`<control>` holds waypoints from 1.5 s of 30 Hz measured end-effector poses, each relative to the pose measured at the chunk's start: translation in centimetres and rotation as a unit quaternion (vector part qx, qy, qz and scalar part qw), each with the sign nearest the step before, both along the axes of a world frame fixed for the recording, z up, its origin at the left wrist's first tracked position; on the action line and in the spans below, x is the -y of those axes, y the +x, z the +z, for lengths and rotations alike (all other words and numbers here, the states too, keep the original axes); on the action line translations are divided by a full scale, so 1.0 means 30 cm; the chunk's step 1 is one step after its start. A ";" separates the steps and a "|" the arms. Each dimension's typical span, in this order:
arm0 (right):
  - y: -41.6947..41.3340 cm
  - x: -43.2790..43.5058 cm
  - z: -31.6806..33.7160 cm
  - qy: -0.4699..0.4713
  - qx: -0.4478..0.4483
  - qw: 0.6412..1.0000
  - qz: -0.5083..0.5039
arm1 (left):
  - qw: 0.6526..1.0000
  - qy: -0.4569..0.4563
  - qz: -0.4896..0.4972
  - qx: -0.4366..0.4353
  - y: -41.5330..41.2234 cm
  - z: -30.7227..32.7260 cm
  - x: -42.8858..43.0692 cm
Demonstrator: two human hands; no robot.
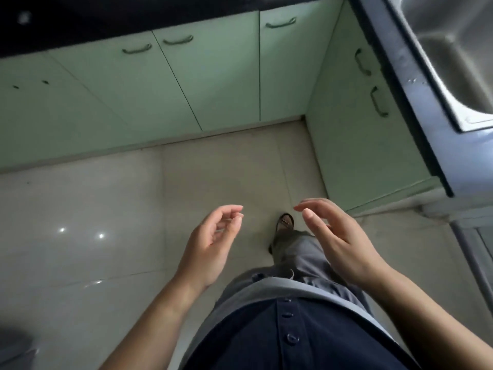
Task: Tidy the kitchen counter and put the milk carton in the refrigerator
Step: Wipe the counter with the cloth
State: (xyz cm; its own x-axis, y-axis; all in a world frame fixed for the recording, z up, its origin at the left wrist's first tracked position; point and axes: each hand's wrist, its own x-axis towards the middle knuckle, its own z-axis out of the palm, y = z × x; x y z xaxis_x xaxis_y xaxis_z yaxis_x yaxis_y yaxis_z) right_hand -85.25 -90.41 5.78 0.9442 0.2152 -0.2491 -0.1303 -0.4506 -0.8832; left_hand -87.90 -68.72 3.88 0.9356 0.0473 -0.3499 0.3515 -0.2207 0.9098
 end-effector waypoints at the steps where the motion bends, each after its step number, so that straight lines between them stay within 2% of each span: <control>1: 0.058 -0.019 -0.008 -0.001 -0.004 1.000 0.007 | 1.000 0.000 0.008 -0.002 0.046 -0.009 -0.017; 7: 0.526 -0.114 -0.028 0.000 0.011 0.998 0.061 | 0.998 0.020 0.049 0.017 0.455 -0.010 -0.105; 13: 1.030 -0.194 0.038 -0.013 0.066 0.992 0.111 | 0.994 0.028 0.087 0.062 0.912 0.058 -0.174; 20: 1.385 -0.275 0.021 -0.020 0.047 0.992 0.118 | 0.993 0.024 0.102 0.054 1.271 0.041 -0.245; 27: 1.786 -0.322 -0.027 -0.054 0.056 0.996 0.046 | 0.999 0.037 0.011 0.030 1.743 -0.037 -0.332; 30: 1.969 -0.350 -0.030 -0.050 0.050 0.998 0.005 | 0.995 0.082 -0.054 0.017 1.957 -0.045 -0.367; 34: 2.214 -0.375 -0.063 -0.080 0.069 0.994 -0.018 | 0.972 0.199 -0.108 0.059 2.235 -0.093 -0.406; 39: 2.494 -0.325 -0.132 -0.198 0.103 0.974 -0.033 | 0.915 0.354 -0.150 0.125 2.518 -0.164 -0.420; 45: 2.744 -0.265 -0.225 -0.308 0.062 0.948 -0.052 | 0.842 0.481 -0.229 0.088 2.651 -0.237 -0.380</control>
State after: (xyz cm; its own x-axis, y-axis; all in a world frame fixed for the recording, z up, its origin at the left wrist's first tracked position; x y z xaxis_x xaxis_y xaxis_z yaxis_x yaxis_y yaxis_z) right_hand -2.94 -82.45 -0.97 0.9827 -0.0314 -0.1826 -0.1149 -0.8763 -0.4678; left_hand -8.36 -57.31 -3.24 0.9660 -0.1503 -0.2102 -0.0924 -0.9606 0.2621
